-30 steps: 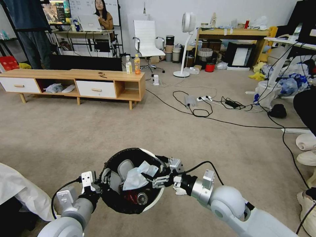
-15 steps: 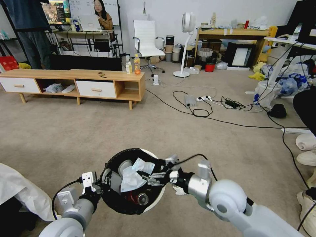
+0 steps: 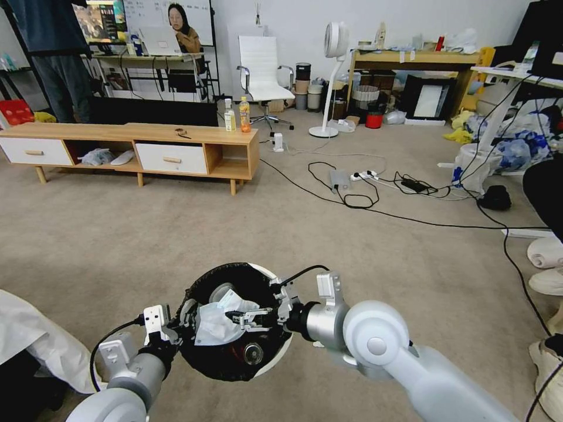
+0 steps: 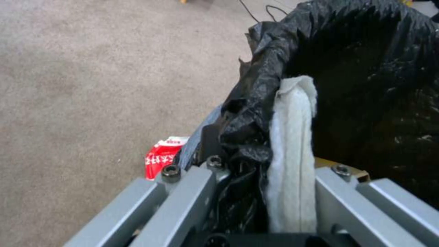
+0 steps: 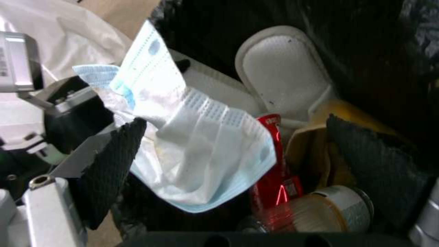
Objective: Pick up the trash bin and place the garbage on the floor into it.
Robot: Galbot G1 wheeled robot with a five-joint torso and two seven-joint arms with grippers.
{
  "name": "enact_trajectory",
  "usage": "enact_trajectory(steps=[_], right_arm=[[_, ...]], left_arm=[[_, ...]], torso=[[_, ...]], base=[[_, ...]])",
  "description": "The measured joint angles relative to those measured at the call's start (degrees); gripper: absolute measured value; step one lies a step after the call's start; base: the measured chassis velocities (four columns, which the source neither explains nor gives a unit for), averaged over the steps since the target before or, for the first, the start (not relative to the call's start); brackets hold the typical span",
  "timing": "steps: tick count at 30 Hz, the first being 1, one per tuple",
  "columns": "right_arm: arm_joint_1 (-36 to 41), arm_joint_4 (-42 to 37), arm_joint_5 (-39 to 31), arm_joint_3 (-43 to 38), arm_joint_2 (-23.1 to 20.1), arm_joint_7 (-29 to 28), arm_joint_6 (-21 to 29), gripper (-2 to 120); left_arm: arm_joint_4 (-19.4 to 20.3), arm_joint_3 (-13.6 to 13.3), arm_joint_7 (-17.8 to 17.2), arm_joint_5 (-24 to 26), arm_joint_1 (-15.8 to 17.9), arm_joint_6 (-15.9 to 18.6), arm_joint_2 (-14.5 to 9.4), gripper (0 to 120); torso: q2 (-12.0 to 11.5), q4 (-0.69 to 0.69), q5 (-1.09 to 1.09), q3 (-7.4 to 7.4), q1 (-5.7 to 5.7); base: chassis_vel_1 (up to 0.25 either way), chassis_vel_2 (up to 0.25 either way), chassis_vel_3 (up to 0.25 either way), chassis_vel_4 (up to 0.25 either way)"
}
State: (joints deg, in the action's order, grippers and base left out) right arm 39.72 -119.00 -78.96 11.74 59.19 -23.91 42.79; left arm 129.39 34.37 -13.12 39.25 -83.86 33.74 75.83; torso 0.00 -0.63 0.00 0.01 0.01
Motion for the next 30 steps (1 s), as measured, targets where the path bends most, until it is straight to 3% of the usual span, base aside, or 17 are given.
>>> enact_trajectory(steps=[13, 14, 15, 16, 17, 18, 20, 30], right_arm=[[0.35, 0.51, -0.48, -0.51, -0.1, -1.24, -0.45, 100], [0.33, 0.28, -2.83, -0.68, 0.44, -3.73, -0.47, 100], [-0.11, -0.45, -10.26, -0.97, 2.12, -11.2, -0.51, 100], [-0.11, -0.45, -10.26, -0.97, 2.12, -11.2, -0.51, 100], [-0.42, -0.91, -14.83, -1.35, 3.42, -15.59, -0.52, 100], [-0.42, -0.91, -14.83, -1.35, 3.42, -15.59, -0.52, 100], [-0.68, -2.52, -20.86, -3.02, 4.63, -21.81, -0.57, 100], [0.43, -2.29, -18.46, -4.36, 3.23, -23.5, -0.62, 100]], left_arm=[[0.01, 0.12, 0.06, 0.14, -0.1, -0.03, -0.2, 6], [0.02, 0.12, 0.06, 0.14, -0.11, -0.03, -0.2, 6], [0.05, 0.11, 0.08, 0.13, -0.14, -0.05, -0.2, 6], [0.05, 0.11, 0.08, 0.13, -0.14, -0.05, -0.2, 6], [0.06, 0.09, 0.09, 0.12, -0.17, -0.05, -0.2, 6], [0.06, 0.09, 0.09, 0.12, -0.17, -0.05, -0.2, 6], [0.06, 0.08, 0.09, 0.05, -0.31, -0.06, -0.23, 6], [0.1, 0.02, 0.1, -0.02, -0.36, -0.12, -0.17, 6]], torso=[[0.0, -0.01, 0.0, 0.0, 0.0], [0.0, -0.01, 0.0, 0.0, 0.0], [0.0, -0.02, 0.0, 0.0, 0.0], [0.0, -0.02, 0.0, 0.0, 0.0], [0.0, 0.0, 0.0, 0.0, 0.0], [0.0, 0.0, 0.0, 0.0, 0.0], [0.0, 0.03, 0.0, 0.0, 0.0], [0.0, 0.0, 0.0, 0.0, 0.0]], base=[[0.0, 0.0, 0.0, 0.0], [0.0, 0.0, 0.0, 0.0], [0.0, 0.0, 0.0, 0.0], [0.0, 0.0, 0.0, 0.0], [0.0, 0.0, 0.0, 0.0], [0.0, 0.0, 0.0, 0.0], [0.0, 0.0, 0.0, 0.0], [0.0, 0.0, 0.0, 0.0]])
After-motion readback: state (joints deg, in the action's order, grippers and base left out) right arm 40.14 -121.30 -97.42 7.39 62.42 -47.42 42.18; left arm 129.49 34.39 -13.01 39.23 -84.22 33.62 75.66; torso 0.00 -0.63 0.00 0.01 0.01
